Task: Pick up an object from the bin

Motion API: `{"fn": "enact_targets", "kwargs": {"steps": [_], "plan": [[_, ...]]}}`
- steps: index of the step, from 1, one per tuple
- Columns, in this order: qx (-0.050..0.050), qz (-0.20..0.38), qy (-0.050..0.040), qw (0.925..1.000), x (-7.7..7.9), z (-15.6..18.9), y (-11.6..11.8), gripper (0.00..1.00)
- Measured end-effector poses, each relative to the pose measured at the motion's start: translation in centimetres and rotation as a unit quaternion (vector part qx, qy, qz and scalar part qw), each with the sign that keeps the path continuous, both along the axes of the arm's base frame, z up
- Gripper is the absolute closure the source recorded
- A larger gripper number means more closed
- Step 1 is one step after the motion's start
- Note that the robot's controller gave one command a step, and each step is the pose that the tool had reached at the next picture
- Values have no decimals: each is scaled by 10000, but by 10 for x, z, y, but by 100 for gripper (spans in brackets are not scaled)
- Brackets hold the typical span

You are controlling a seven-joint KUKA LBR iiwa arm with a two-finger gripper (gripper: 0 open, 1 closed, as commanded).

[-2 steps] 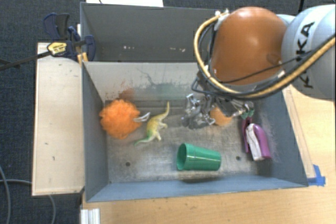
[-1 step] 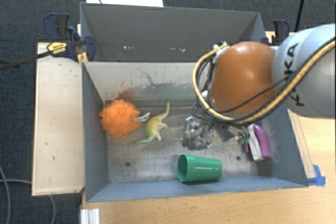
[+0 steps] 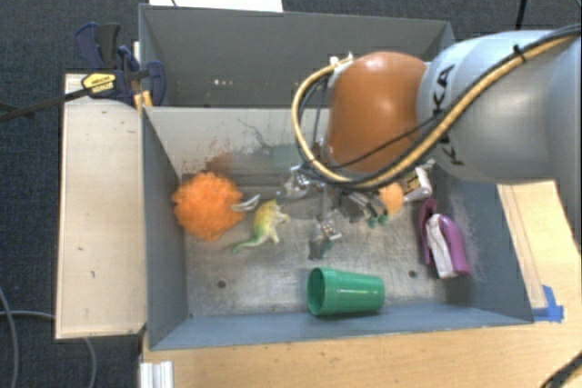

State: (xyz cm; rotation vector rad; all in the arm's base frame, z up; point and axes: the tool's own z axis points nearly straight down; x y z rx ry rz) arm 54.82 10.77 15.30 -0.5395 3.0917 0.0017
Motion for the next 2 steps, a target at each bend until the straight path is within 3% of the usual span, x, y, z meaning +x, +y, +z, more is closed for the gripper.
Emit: {"fn": "enact_targets", "kwargs": {"steps": [1, 2], "plan": [[0, -5, -1, 10000, 0, 0, 0, 0], [-9, 754, -19, 9972, 23, -14, 19, 0]]}}
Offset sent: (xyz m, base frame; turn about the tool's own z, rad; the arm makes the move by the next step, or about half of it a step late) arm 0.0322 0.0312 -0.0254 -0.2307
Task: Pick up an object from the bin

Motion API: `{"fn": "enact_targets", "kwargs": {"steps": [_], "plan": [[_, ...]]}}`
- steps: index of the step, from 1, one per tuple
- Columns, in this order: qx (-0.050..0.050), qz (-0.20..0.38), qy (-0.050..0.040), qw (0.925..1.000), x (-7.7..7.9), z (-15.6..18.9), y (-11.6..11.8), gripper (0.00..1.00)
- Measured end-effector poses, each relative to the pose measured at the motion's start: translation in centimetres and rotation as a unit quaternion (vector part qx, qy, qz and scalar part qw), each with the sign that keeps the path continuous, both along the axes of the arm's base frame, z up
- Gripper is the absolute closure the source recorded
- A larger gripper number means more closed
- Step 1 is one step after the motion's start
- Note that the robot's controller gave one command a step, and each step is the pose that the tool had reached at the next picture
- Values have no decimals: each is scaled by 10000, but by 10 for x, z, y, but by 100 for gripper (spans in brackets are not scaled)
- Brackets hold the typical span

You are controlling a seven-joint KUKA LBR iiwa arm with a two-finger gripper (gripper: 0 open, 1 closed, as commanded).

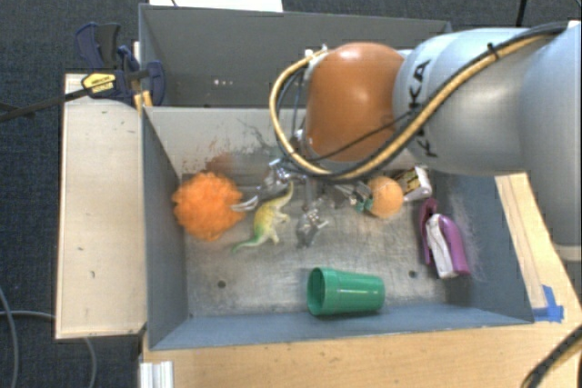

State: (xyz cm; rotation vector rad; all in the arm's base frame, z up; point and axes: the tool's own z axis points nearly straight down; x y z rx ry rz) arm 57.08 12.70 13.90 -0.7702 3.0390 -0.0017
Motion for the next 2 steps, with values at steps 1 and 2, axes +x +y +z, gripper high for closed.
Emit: {"fn": "enact_targets", "kwargs": {"steps": [1, 2], "plan": [[3, 621, 10, 9981, 8, -9, 28, 0], [8, 1193, -41, 9929, 21, -64, -16, 100]]}}
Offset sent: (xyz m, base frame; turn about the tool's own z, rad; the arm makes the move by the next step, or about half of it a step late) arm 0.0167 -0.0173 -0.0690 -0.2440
